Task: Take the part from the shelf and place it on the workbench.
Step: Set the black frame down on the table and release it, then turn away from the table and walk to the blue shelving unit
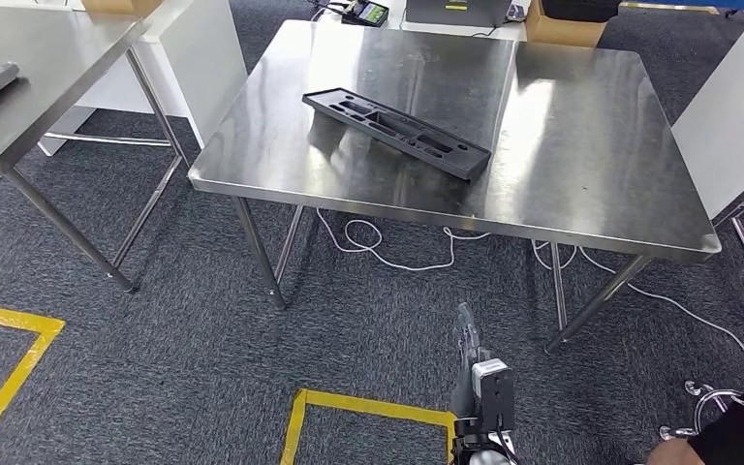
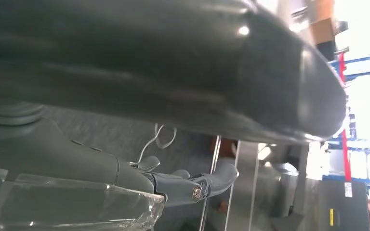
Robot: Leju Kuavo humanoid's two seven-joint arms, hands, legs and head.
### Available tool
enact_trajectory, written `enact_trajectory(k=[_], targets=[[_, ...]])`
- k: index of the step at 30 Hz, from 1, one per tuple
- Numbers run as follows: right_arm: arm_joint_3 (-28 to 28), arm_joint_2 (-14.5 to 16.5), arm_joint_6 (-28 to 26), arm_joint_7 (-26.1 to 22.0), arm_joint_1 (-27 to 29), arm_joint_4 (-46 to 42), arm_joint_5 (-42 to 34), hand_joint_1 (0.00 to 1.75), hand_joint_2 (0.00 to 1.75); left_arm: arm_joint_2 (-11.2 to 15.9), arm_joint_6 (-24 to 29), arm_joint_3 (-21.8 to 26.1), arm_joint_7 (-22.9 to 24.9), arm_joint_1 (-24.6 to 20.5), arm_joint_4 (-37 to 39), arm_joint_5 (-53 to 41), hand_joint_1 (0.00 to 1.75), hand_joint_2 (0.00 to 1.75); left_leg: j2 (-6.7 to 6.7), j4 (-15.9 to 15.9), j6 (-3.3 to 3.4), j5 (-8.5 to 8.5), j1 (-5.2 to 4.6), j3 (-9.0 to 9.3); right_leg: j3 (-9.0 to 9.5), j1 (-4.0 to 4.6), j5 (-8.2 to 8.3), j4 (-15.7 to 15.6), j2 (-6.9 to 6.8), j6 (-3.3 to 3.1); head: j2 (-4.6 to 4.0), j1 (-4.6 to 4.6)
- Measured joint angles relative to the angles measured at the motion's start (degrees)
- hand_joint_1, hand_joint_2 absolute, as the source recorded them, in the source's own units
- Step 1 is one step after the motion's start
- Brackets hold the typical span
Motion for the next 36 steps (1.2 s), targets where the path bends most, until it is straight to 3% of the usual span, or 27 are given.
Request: enact_trajectory(k=[1,2,4,6,7,9,10,12,14,15,16,17,19,21,23,26,27,30,31,32,33,34,36], targets=[[0.11,-0.01,-0.93,-0.28,-0.16,0.75,1.03,0.00,0.00,0.01,-0.03,-0.01,0.00,-0.01,-0.04,0.02,0.00,0.00,0.01,0.92,-0.22,0.79,0.25,0.66,-0.64,0.01,0.50,0.10,-0.04,0.16,0.00,0.00],[0.27,-0.02,-1.82,-0.60,-0.49,1.86,2.00,0.00,0.00,0.01,-0.05,-0.07,0.00,-0.02,-0.12,0.04,0.00,0.00,0.03,-0.10,-0.43,2.35,0.56,2.25,-1.29,-0.04,0.96,0.31,-0.04,0.39,0.00,0.00],[0.57,-0.05,-2.85,-1.44,-1.74,5.39,3.09,0.00,0.00,0.02,-0.02,-0.48,0.00,-0.14,-0.41,0.10,0.00,0.00,-0.02,-6.62,-0.81,4.78,1.11,7.56,-2.62,-0.07,1.61,1.16,0.06,0.92,0.00,-0.04],[0.68,-0.08,-3.12,-2.74,-3.16,9.55,3.18,0.00,0.00,0.08,0.10,-1.04,0.00,-0.33,-0.65,0.16,0.00,0.00,-0.31,-12.37,-0.72,4.64,1.04,11.26,-3.75,0.06,2.06,2.11,0.08,1.56,0.01,0.00],[0.72,-0.11,-3.31,-3.47,-3.89,11.93,3.21,0.00,0.00,0.14,0.24,-1.30,0.00,-0.38,-0.69,0.17,0.00,0.00,-0.44,-13.58,-0.52,4.17,0.83,11.74,-4.21,0.13,2.35,2.40,0.05,2.00,0.01,0.01],[0.78,-0.28,-4.03,-4.53,-5.24,16.96,3.26,0.00,0.00,0.25,0.61,-1.81,0.00,-0.36,-0.73,0.20,0.00,0.00,-0.39,-14.29,0.34,4.24,0.66,11.13,-5.04,0.13,2.77,2.86,0.06,2.98,0.00,0.10],[0.80,-0.45,-4.56,-4.83,-5.84,19.58,3.24,0.00,0.00,0.30,0.87,-2.14,0.00,-0.38,-0.74,0.25,0.00,0.00,-0.31,-14.55,1.03,4.55,0.64,10.63,-5.81,0.13,2.10,3.68,0.13,3.17,0.00,0.17],[0.74,-0.86,-5.62,-5.03,-6.70,24.19,2.88,0.00,0.00,0.42,1.32,-2.69,0.00,-0.39,-0.75,0.40,0.00,0.00,-0.16,-14.81,2.58,5.67,0.55,9.29,-7.98,0.07,-1.69,8.23,0.31,2.68,0.00,0.51],[0.42,-1.25,-6.20,-5.16,-7.39,28.34,2.24,0.00,0.00,0.54,1.64,-2.90,0.00,-0.32,-0.74,0.59,0.00,0.00,-0.08,-14.77,3.34,6.84,0.09,7.74,-10.25,0.01,-5.91,15.51,0.43,2.13,0.00,0.73],[0.17,-1.46,-6.36,-5.20,-7.55,30.15,1.98,0.00,0.00,0.57,1.72,-2.93,0.00,-0.28,-0.74,0.66,0.00,0.00,-0.04,-14.75,3.44,7.46,-0.13,6.94,-10.71,0.01,-6.70,18.37,0.44,2.24,0.00,0.75],[-0.05,-1.66,-6.48,-5.23,-7.65,31.61,1.85,0.00,0.00,0.60,1.75,-2.98,0.00,-0.26,-0.73,0.70,0.00,0.00,-0.02,-14.73,3.47,8.08,-0.30,6.13,-10.33,0.02,-6.34,19.53,0.45,2.60,0.00,0.76],[-0.22,-1.82,-6.57,-5.26,-7.74,32.87,1.76,0.00,0.00,0.61,1.75,-3.05,0.00,-0.24,-0.71,0.73,0.00,0.00,-0.01,-14.71,3.43,8.72,-0.41,5.35,-8.93,0.04,-5.16,18.63,0.46,3.04,0.00,0.75],[-0.44,-2.04,-6.59,-5.31,-8.10,34.77,1.51,0.00,0.00,0.63,1.75,-3.25,0.00,-0.20,-0.66,0.76,0.00,0.00,-0.01,-14.67,3.14,9.90,-0.53,4.09,-3.43,0.10,-3.09,11.58,0.46,3.38,0.01,0.76],[-0.68,-2.12,-6.29,-5.37,-8.70,36.30,0.92,0.00,0.00,0.64,1.73,-3.36,0.00,-0.15,-0.60,0.81,0.00,0.00,0.00,-14.60,2.69,10.79,-0.69,3.49,2.29,0.42,-3.49,3.29,0.47,2.90,0.01,0.78],[-0.82,-2.14,-6.03,-5.39,-9.04,37.04,0.53,0.00,0.00,0.64,1.71,-3.37,0.00,-0.13,-0.58,0.83,0.00,0.00,0.02,-14.57,2.46,11.13,-0.81,3.35,4.49,0.71,-4.29,-0.06,0.49,2.56,0.00,0.80],[-1.09,-2.15,-5.68,-5.39,-9.20,37.88,0.16,0.00,0.00,0.64,1.69,-3.36,0.01,-0.10,-0.54,0.82,0.00,0.00,0.08,-14.65,2.29,11.43,-0.78,3.39,4.09,0.78,-4.22,-0.01,0.50,2.41,0.01,0.70],[-1.48,-2.12,-5.32,-5.39,-9.30,39.21,-0.27,0.00,0.00,0.66,1.68,-3.36,0.01,0.05,-0.49,0.83,0.00,0.00,0.06,-14.33,1.94,11.16,-0.65,3.20,3.55,0.56,-3.73,0.01,0.42,1.93,0.01,0.60],[-2.46,-1.60,-4.58,-5.40,-9.69,44.05,-0.64,0.00,0.00,0.69,1.98,-3.34,0.02,0.44,-0.07,1.11,0.00,0.00,-0.10,-2.21,0.28,2.06,0.01,0.29,0.25,0.17,-0.54,0.21,0.10,-0.11,0.00,0.13],[-2.48,-1.42,-4.59,-5.41,-9.86,44.86,-0.38,0.00,0.00,0.68,2.15,-3.34,0.02,0.44,0.07,1.21,0.00,0.00,-0.12,1.45,-0.05,0.11,0.21,0.07,-0.80,0.28,0.32,0.36,0.07,-0.26,0.00,0.04],[-2.48,-1.32,-4.63,-5.40,-10.04,45.30,-0.23,0.00,0.00,0.68,2.28,-3.33,0.02,0.43,0.14,1.23,0.00,0.00,-0.10,1.17,-0.19,1.34,0.38,1.24,-1.44,0.28,0.76,0.57,0.05,-0.08,0.00,0.04],[-2.48,-1.25,-4.74,-5.38,-10.25,45.70,-0.08,0.00,0.00,0.68,2.40,-3.33,0.02,0.41,0.20,1.24,0.00,0.00,-0.09,-1.15,-0.29,2.99,0.56,3.44,-2.12,0.23,1.10,0.90,0.06,0.16,0.00,0.03],[-2.49,-1.16,-4.89,-5.27,-10.50,46.08,0.02,0.00,0.00,0.68,2.48,-3.32,0.02,0.34,0.24,1.25,0.00,0.00,-0.11,-4.96,-0.34,4.03,0.71,6.25,-2.79,0.19,1.33,1.35,0.07,0.38,0.00,0.02],[-2.54,-1.03,-5.29,-4.84,-11.13,46.73,0.18,0.00,0.00,0.68,2.52,-3.30,0.01,0.17,0.29,1.25,0.00,0.00,-0.22,-11.74,-0.24,4.29,0.59,10.71,-3.84,0.28,1.69,2.27,0.05,0.94,0.00,0.06]])
